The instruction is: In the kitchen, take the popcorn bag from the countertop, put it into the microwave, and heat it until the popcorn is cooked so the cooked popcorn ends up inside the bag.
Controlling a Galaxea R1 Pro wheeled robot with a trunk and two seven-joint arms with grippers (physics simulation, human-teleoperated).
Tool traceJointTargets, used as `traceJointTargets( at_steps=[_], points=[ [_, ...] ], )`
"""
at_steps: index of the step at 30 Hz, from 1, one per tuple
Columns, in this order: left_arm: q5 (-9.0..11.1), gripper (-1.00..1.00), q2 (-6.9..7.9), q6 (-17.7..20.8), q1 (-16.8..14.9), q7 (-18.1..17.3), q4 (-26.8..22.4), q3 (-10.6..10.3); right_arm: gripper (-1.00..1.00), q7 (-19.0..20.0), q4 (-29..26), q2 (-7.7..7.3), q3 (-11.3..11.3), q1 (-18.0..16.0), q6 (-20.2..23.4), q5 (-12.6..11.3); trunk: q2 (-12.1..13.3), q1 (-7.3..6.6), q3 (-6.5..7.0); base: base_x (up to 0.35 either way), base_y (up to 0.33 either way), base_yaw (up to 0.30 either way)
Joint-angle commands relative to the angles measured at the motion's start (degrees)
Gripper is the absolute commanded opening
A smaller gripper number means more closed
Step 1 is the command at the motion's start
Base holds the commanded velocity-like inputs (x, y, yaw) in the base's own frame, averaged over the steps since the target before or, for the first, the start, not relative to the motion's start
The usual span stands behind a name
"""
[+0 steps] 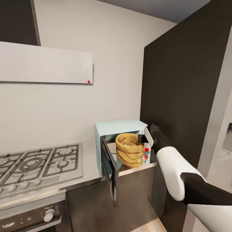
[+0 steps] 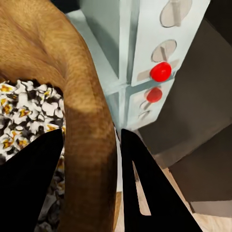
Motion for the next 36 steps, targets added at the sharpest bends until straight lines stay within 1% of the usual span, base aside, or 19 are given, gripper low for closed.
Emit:
traceJointTargets(
  at_steps=[1, 6, 30, 36],
  points=[
    [0.27, 1.0, -0.01, -0.07, -0.01, -0.01, -0.04, 0.06, -1.0, 0.68, -0.69, 0.03, -0.32, -0.04, 0.15, 0.09, -0.04, 0.02, -0.08, 0.188, 0.0, 0.0],
    [0.27, 1.0, -0.05, -0.05, -0.01, -0.01, -0.06, 0.06, -1.0, 1.5, -1.41, 0.1, -0.33, -0.04, 0.12, 0.09, -0.04, 0.02, -0.08, 0.188, 0.0, 0.0],
    [0.27, 1.0, -0.05, -0.07, -0.01, -0.01, -0.07, 0.06, -1.0, 1.5, -0.63, 0.48, -0.27, -0.04, 0.16, 0.01, -0.04, 0.02, -0.08, 0.181, 0.0, 0.0],
    [0.27, 1.0, -0.03, -0.09, -0.01, -0.01, -0.12, 0.06, -1.0, 1.52, -0.31, 0.48, -0.27, -0.04, 0.13, 0.04, -0.04, 0.02, -0.08, 0.152, 0.074, 0.0]
  ],
)
